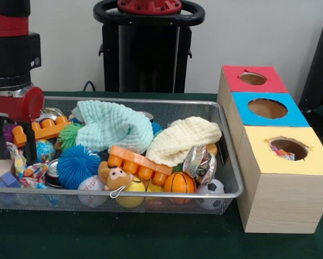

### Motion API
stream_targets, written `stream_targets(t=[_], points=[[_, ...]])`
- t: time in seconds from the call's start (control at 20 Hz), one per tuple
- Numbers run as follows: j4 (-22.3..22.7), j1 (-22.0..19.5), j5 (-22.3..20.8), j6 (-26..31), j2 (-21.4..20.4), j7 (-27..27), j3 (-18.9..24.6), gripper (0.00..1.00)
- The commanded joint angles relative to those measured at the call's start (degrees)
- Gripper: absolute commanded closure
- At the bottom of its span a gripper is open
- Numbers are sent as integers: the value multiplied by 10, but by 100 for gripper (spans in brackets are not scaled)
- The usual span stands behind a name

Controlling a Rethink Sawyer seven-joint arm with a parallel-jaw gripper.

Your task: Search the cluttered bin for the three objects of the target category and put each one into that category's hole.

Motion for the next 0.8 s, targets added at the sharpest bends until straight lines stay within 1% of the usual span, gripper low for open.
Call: stream_targets(t=[0.05, 0.25, 0.5, 0.65, 0.8], points=[[46, 1, -32, -17, 39, -69, 44, 0], [44, 8, -40, -2, 51, -65, 29, 0], [36, 9, -49, 2, 80, -71, 20, 0], [32, 16, -62, -11, 83, -58, 9, 0], [24, 28, -78, -11, 86, -46, -4, 0]])
